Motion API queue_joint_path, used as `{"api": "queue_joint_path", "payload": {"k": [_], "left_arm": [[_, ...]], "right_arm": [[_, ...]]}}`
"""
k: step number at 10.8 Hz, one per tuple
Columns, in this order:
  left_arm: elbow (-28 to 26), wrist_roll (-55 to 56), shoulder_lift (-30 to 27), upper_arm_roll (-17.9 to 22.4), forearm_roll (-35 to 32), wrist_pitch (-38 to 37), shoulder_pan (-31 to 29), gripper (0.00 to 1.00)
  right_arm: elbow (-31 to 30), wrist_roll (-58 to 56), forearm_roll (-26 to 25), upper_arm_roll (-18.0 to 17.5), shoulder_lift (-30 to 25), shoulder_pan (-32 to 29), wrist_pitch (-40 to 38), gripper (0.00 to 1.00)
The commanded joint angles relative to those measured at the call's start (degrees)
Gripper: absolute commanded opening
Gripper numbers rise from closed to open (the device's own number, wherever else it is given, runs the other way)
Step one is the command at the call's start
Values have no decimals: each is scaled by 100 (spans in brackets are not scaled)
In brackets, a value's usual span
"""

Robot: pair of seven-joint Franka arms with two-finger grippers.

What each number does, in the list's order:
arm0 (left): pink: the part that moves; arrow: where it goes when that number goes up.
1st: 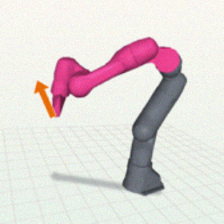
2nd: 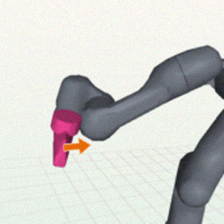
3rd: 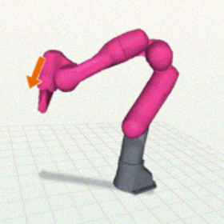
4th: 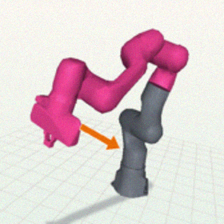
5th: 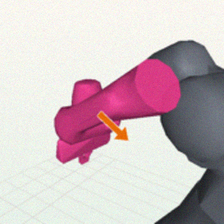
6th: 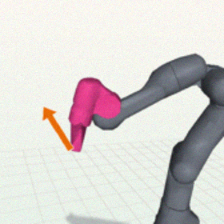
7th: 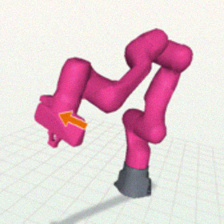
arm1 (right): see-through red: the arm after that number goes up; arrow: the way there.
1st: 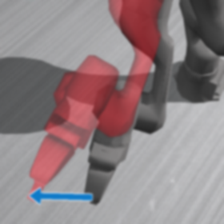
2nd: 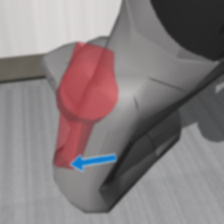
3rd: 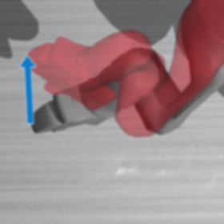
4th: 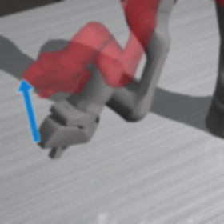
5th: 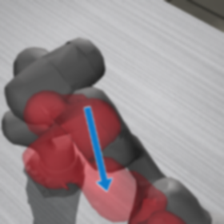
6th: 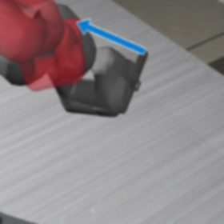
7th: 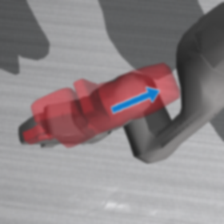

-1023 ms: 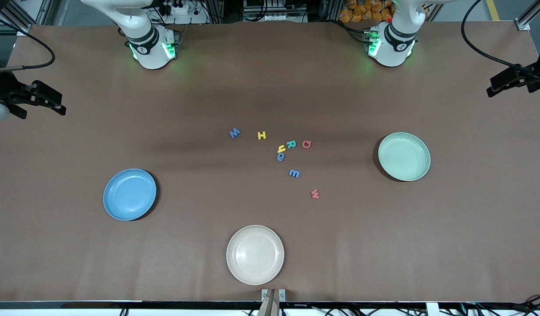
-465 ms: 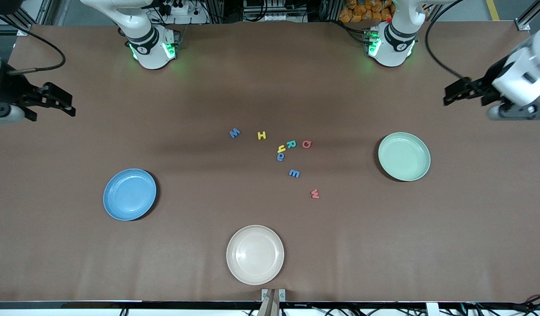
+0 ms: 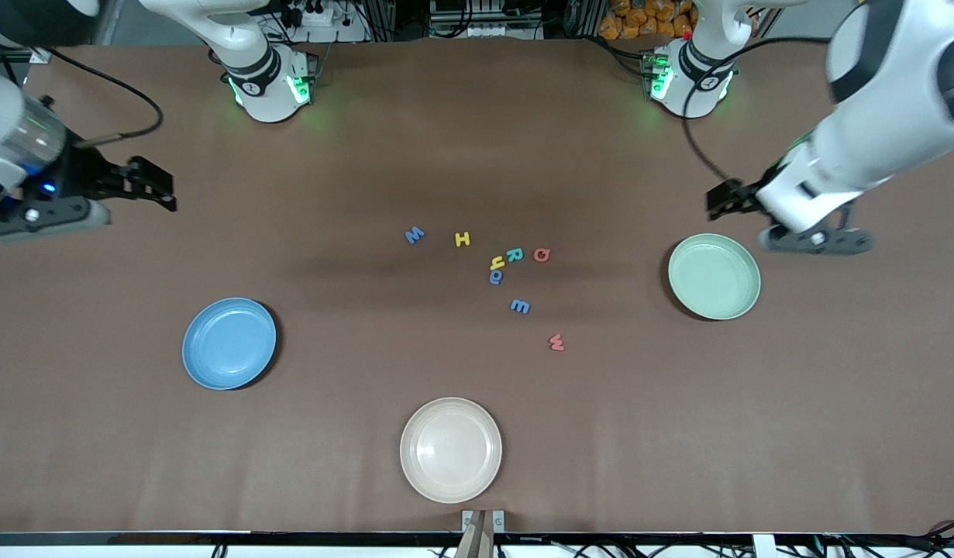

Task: Sort uppercase to blue plate, lowercase to green plate
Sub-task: 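Reach the right gripper to the blue W while the left gripper reaches the pink W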

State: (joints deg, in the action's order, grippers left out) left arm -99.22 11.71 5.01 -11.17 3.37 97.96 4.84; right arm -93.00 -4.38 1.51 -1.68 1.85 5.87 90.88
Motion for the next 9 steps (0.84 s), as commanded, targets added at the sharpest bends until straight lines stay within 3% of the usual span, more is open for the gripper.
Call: {"api": "queue_joint_path", "payload": {"k": [1,3,9], "left_arm": [[-150,513,297,-157,84,537,43,100],[-150,1103,640,-350,67,959,96,100],[-247,2316,1677,-395,14,2611,623,100]], "right_arm": [[-471,78,68,-60,105,238,550,100],[-929,87,68,-157,175,379,1114,100],[-1141,533,51,-377,351,669,1371,100]]}}
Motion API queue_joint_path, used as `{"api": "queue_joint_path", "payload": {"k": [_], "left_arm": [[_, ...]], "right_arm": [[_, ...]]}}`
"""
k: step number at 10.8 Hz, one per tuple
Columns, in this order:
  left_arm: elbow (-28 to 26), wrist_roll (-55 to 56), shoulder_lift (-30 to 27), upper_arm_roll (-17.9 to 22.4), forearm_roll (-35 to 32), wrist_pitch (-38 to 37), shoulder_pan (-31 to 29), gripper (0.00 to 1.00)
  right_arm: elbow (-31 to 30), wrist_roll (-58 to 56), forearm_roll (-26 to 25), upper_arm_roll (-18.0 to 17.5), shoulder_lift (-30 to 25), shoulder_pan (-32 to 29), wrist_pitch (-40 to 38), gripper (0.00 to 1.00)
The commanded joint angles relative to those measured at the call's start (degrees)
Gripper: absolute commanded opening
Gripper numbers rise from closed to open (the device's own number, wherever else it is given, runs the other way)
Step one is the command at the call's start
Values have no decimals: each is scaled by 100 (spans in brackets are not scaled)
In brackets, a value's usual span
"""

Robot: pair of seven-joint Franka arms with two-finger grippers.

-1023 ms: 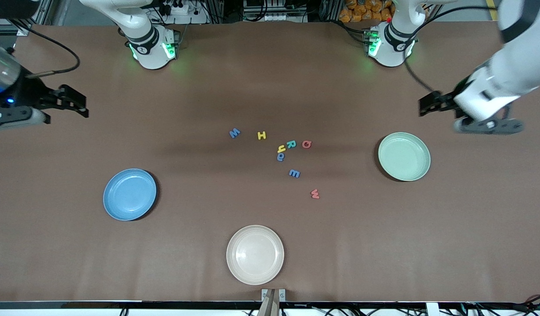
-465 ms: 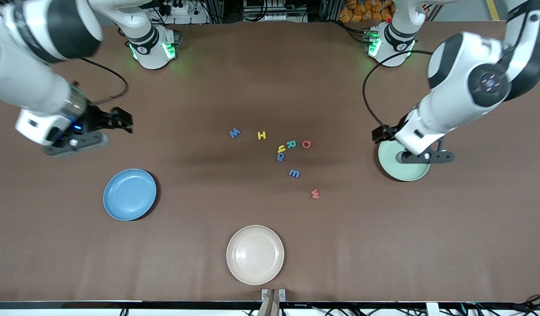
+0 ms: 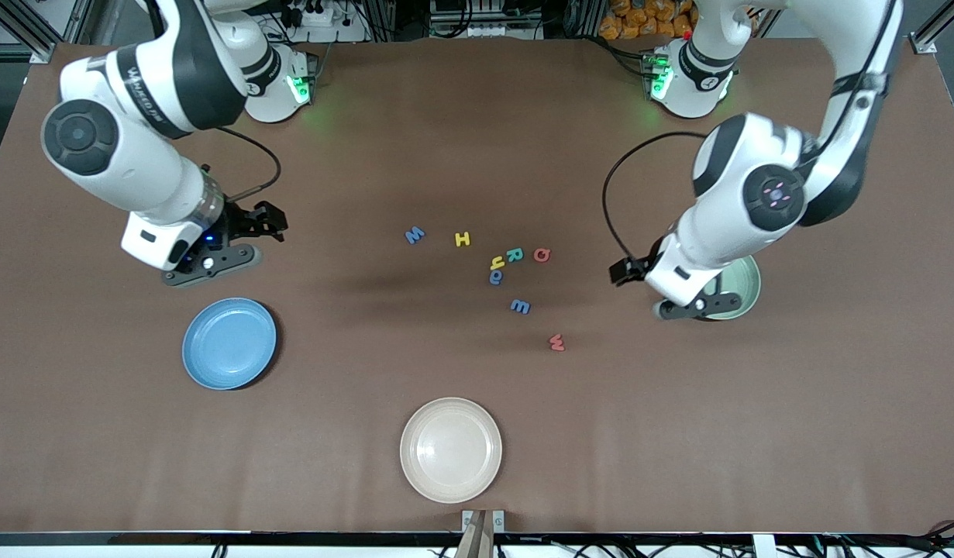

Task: Sort uppercase to blue plate, lowercase to green plate
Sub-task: 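Reach the right gripper to the blue W while the left gripper reaches the pink W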

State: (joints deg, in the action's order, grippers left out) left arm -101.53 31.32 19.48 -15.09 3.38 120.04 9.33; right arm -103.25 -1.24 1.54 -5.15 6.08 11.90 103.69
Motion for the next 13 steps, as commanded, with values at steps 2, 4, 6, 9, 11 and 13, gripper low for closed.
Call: {"api": "queue_joint_path", "payload": {"k": [2,4,6,9,11,13], "left_arm": [[-16,690,555,-3,-91,922,419,100],[-7,1006,828,-3,-424,1266,569,100],[11,1332,1196,15,-653,1748,718,100],[46,1544,1689,24,-1022,2251,754,100],[133,1553,1883,68,-1530,2278,745,100],[370,1509,1919,137,-1849,2269,745,100]], "right_arm": [[-570,624,40,-30,-107,452,605,100],[-1054,1036,5,-274,-116,646,1273,100],[-1529,1126,-4,-486,-72,830,1985,100],[-2294,1536,4,-969,77,840,3015,100],[-2322,1802,-57,-1304,489,805,3322,100],[-2331,1838,-424,-1392,919,832,3762,89]]}}
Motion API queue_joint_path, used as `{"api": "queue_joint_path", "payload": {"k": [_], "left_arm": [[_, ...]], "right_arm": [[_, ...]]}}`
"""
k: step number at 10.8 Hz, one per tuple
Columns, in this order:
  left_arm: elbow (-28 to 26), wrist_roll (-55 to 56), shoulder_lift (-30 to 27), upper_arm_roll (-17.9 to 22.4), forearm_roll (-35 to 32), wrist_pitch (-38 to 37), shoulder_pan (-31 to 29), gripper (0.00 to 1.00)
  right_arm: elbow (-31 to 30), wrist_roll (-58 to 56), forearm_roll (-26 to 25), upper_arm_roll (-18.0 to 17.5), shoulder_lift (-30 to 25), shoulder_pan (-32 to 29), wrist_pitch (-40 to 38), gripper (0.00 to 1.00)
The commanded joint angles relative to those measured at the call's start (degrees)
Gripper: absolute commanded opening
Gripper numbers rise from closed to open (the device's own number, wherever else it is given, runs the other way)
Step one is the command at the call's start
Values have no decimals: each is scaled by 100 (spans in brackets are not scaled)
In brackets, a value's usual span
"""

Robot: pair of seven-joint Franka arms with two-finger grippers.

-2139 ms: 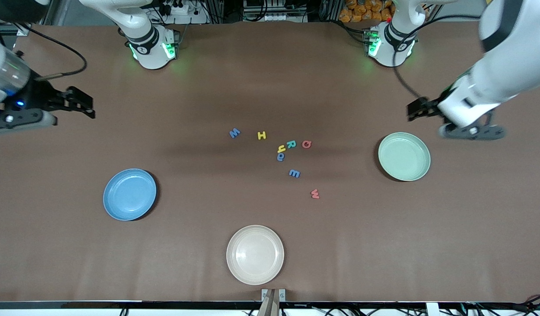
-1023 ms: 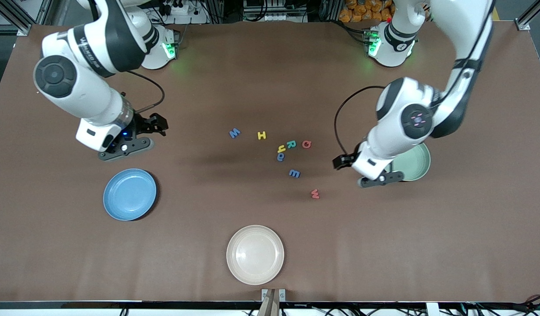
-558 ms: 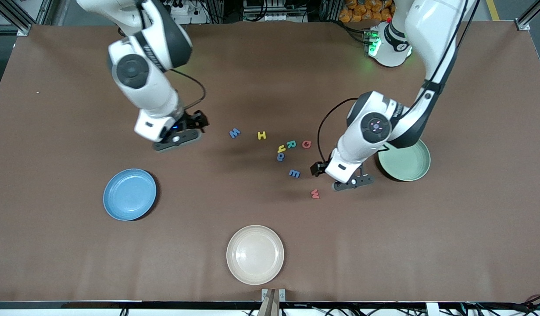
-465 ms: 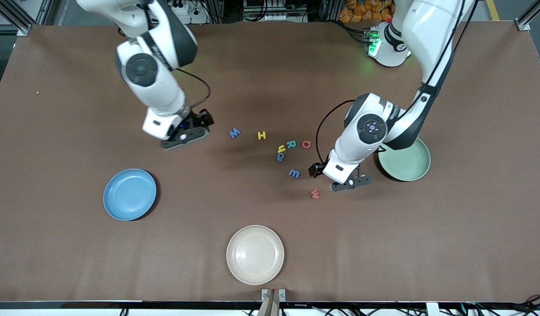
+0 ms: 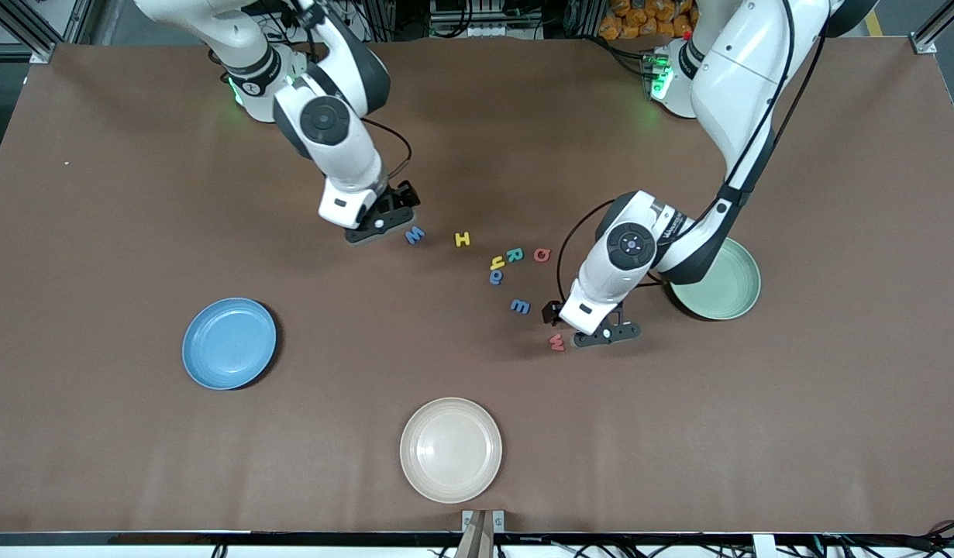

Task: Sort uppercase to blue plate, lowercase to green plate
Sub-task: 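Reach the right gripper to the blue W while the left gripper reaches the pink W, then grasp the blue W with the right gripper while the left gripper grasps the pink W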

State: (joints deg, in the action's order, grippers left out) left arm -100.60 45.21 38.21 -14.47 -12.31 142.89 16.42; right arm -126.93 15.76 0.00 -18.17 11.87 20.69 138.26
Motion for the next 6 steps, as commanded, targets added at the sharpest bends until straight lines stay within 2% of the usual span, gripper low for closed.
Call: {"api": "queue_joint_path", "payload": {"k": [1,3,6], "left_arm": [[399,119,37,85,-281,-33,28,100],[566,145,159,94,-246,-34,28,100],[822,487,397,129,-219,-34,185,100]], "right_arm": [[37,138,-464,-90,525,-21,524,86],[46,138,-1008,-108,894,67,666,80],[46,147,-1055,-160,1212,172,965,80]]}}
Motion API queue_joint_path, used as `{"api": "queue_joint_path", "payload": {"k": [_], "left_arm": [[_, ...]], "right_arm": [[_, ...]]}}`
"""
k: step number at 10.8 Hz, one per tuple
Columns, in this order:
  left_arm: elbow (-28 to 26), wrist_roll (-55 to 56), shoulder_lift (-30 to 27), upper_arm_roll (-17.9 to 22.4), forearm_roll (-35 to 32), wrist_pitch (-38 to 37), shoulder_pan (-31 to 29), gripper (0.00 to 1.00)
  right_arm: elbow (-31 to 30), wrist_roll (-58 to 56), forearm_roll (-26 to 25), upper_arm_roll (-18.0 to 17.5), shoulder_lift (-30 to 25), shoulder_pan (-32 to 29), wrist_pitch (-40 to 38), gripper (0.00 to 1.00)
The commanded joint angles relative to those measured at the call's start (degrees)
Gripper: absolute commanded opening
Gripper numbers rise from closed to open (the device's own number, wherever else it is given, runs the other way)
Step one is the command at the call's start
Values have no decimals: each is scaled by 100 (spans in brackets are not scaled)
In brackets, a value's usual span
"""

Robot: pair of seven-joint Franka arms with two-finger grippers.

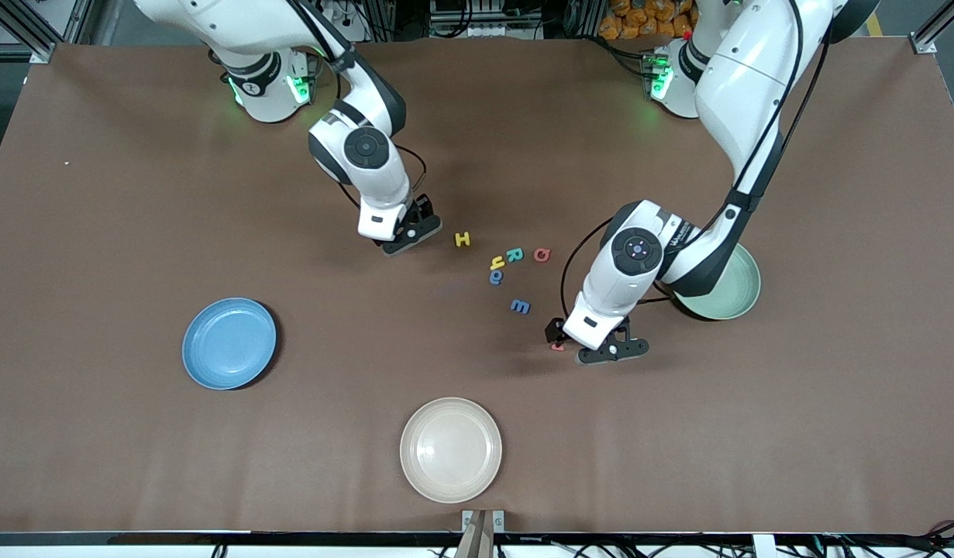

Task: Sort uppercase to blue plate, lowercase to green plate
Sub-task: 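Grasp the blue W with the right gripper while the left gripper grasps the pink W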

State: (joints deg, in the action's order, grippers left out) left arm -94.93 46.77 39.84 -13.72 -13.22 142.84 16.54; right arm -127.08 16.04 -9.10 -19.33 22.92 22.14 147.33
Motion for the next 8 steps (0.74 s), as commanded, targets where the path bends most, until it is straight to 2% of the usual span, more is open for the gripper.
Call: {"api": "queue_joint_path", "payload": {"k": [1,3,8], "left_arm": [[265,429,278,115,-102,-28,270,100],[492,456,436,221,125,-28,394,100],[836,534,787,309,232,-28,482,100]], "right_arm": [[60,119,-144,-54,177,44,129,80],[52,127,-144,-89,388,53,349,80],[60,119,-364,-89,468,71,349,76]]}}
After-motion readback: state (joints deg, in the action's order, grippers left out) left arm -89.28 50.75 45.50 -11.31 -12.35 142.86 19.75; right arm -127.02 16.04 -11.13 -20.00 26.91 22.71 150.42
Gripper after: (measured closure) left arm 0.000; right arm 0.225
